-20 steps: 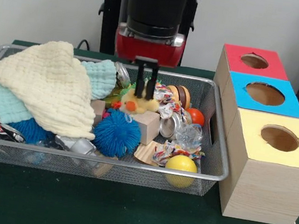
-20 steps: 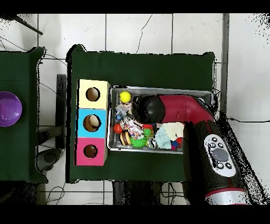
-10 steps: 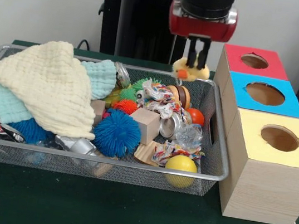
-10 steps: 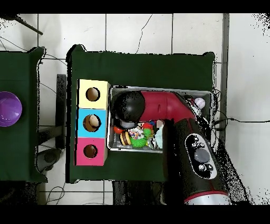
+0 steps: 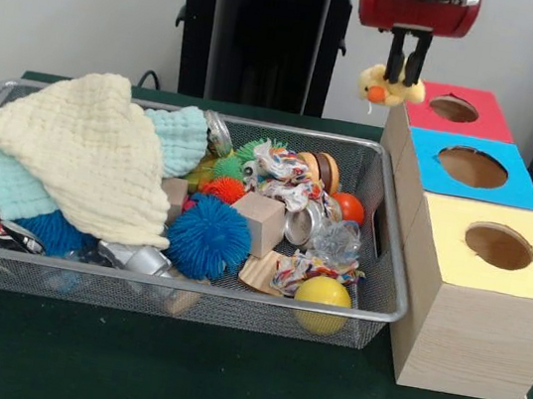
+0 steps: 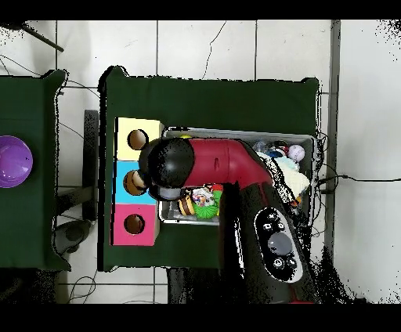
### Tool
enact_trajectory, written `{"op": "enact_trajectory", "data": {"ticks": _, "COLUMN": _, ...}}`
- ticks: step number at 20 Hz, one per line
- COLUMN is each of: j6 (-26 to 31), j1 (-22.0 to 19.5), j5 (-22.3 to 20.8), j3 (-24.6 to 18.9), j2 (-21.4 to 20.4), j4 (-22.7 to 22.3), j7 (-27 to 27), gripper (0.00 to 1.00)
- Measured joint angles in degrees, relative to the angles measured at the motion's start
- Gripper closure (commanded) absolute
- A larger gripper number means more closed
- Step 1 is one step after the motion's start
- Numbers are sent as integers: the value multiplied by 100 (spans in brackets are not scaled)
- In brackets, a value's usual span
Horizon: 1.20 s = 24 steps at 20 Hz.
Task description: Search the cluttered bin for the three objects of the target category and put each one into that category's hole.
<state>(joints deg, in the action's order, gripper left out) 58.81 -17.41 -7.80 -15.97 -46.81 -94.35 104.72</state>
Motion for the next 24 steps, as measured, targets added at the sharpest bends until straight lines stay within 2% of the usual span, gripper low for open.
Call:
{"op": "enact_trajectory", "data": {"ticks": 7, "j6": 122, "j1": 232, "j5": 287, "j3": 189, "j2": -282, "j4": -187, "j7": 0, "gripper": 100}}
{"op": "enact_trajectory", "data": {"ticks": 17, "j6": 40, "j1": 696, "j5": 552, "j3": 704, "j2": -830, "j4": -1039, "j7": 1, "gripper": 100}}
{"op": "enact_trajectory", "data": {"ticks": 19, "j6": -152, "j1": 807, "j5": 555, "j3": 798, "j2": -954, "j4": -1299, "j7": 1, "gripper": 100}}
{"op": "enact_trajectory", "data": {"ticks": 22, "j6": -851, "j1": 1006, "j5": 619, "j3": 971, "j2": -1192, "j4": -1919, "j7": 1, "gripper": 100}}
{"op": "enact_trajectory", "data": {"ticks": 24, "j6": -1147, "j1": 1051, "j5": 671, "j3": 1023, "j2": -1265, "j4": -2149, "j7": 1, "gripper": 100}}
